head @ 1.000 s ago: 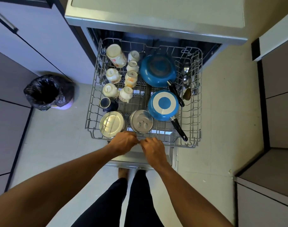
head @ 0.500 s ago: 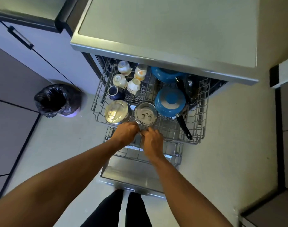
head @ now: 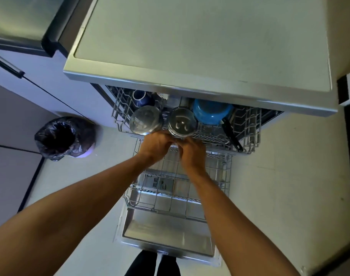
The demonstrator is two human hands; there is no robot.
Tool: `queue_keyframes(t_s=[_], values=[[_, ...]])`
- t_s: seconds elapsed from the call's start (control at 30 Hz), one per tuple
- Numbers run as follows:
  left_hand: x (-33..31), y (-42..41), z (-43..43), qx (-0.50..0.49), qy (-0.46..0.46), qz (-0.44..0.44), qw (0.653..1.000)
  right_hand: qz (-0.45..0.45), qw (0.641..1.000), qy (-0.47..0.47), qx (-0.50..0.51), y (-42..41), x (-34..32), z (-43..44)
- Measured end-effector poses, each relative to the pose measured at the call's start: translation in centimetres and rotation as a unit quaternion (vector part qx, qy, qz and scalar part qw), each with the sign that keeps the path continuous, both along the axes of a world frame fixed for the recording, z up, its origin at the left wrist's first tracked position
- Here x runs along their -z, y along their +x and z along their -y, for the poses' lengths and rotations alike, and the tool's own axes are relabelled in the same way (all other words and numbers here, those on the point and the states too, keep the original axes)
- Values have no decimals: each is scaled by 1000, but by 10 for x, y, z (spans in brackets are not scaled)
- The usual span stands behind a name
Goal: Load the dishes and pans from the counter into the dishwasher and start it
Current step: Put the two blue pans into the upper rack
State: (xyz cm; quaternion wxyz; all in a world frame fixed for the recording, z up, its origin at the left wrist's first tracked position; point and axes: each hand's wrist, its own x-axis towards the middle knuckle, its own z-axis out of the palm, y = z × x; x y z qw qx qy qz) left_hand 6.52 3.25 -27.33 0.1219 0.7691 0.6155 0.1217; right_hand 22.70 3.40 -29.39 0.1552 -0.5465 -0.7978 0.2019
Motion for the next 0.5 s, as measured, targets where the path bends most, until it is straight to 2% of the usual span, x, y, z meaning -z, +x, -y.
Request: queue_keyframes(t_s=[0.13, 0.23, 0.37, 0.5], values=[[-1, -2, -39, -33, 14, 13, 999, -71, 996, 11, 54, -11, -3, -47], [-3, -6, -66, -45, 14, 14, 999, 3, 1000, -9, 16, -13, -3, -75], [-6, -7, -94, -49, -1, 19, 999, -25, 999, -25, 38, -14, -8, -100], [-1, -11, -103, -3, -6, 14, 1000, -68, 996, 40, 51, -11, -4, -109]])
